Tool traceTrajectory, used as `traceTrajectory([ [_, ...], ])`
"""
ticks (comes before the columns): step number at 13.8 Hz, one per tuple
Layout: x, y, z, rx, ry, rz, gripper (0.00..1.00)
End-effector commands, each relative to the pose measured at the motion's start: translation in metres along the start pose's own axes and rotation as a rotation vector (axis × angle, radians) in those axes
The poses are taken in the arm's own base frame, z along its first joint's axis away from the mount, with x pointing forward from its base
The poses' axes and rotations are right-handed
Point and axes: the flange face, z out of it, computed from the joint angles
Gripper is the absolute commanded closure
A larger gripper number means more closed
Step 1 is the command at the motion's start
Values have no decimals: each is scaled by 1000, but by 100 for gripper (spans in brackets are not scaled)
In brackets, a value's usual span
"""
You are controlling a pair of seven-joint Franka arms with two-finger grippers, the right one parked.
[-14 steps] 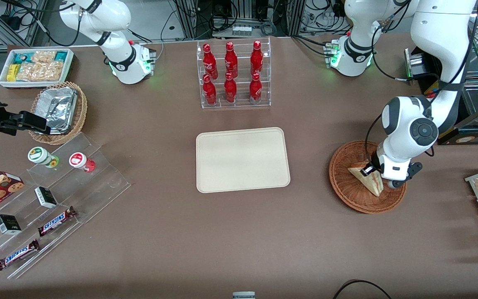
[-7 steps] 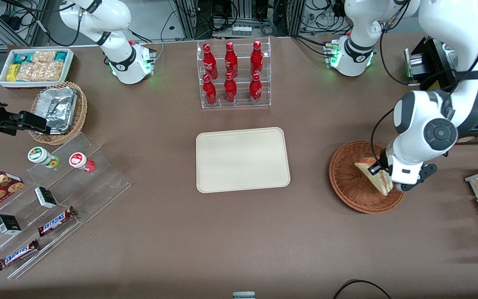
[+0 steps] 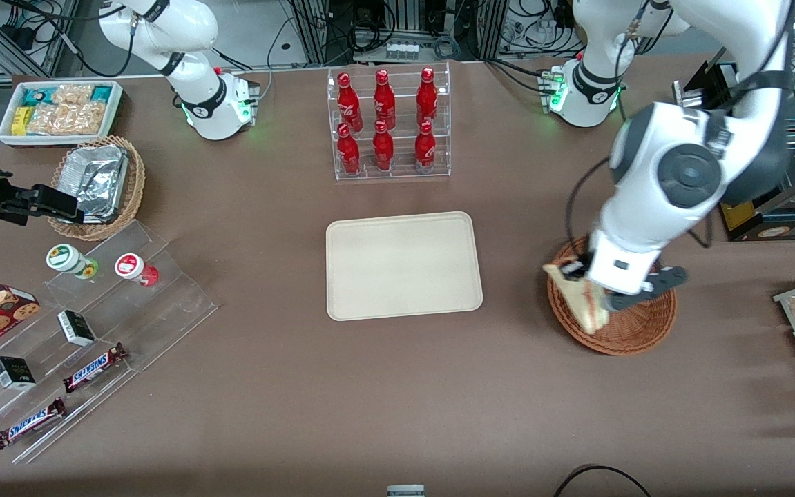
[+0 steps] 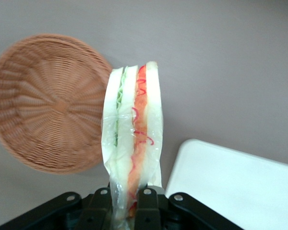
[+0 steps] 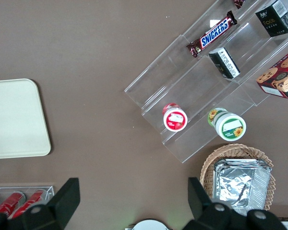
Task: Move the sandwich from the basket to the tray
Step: 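Carry the sandwich with the left gripper over the cream tray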
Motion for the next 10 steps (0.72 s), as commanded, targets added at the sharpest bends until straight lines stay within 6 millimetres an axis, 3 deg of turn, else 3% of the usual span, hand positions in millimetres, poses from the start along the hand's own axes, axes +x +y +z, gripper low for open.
traceTrajectory([
  [1,-33,63,12,1,-24,91,100],
  [4,-71,120,42,17,-46,187,100],
  [10,-131,192,117,56,-86,299,100],
])
